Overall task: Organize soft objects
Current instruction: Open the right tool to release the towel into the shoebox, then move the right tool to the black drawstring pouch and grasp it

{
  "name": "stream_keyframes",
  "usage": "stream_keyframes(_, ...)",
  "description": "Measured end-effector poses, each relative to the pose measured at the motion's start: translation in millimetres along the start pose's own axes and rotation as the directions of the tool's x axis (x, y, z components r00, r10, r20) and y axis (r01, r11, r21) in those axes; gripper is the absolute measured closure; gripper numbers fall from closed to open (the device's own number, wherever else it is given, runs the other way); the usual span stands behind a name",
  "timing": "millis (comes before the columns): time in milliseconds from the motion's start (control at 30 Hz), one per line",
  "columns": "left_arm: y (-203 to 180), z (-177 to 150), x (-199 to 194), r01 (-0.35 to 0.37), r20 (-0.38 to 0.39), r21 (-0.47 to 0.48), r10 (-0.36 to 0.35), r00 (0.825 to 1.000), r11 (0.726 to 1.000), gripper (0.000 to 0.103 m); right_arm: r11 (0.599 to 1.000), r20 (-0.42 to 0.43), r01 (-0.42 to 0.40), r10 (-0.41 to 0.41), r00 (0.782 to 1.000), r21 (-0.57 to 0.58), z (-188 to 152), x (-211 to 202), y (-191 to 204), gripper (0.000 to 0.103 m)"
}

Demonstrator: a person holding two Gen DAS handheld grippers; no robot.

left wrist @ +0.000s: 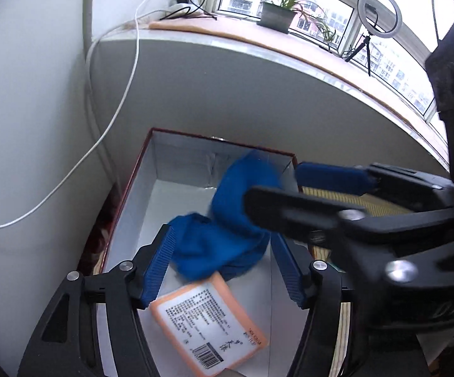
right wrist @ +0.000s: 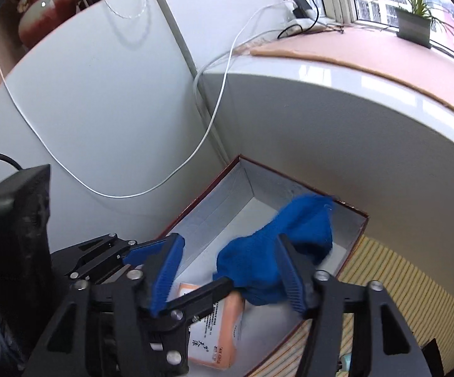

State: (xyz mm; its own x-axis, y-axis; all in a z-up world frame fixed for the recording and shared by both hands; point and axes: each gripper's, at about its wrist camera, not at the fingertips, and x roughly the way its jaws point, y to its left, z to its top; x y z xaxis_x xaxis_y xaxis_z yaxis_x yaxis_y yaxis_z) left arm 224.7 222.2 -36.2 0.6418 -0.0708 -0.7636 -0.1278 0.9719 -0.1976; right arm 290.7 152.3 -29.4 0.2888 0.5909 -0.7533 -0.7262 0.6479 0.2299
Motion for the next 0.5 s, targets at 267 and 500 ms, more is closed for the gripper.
stream_keyframes(267, -4, -11, -17, -0.016, 0.022, 0.002, 0.016, 1.000, 1.000, 0.040, 0.999, 0.044, 0.038, -0.039, 0.998, 0.024, -14, -41, -19, 0.042)
stream_keyframes(500, -22, -18, -29, 0.009, 0.041, 0.025, -0.010, 0.999, 1.000, 0.040, 0.995, 0.080, 0.094, -0.095, 0.992, 0.020, -41, -86, -34, 0.042)
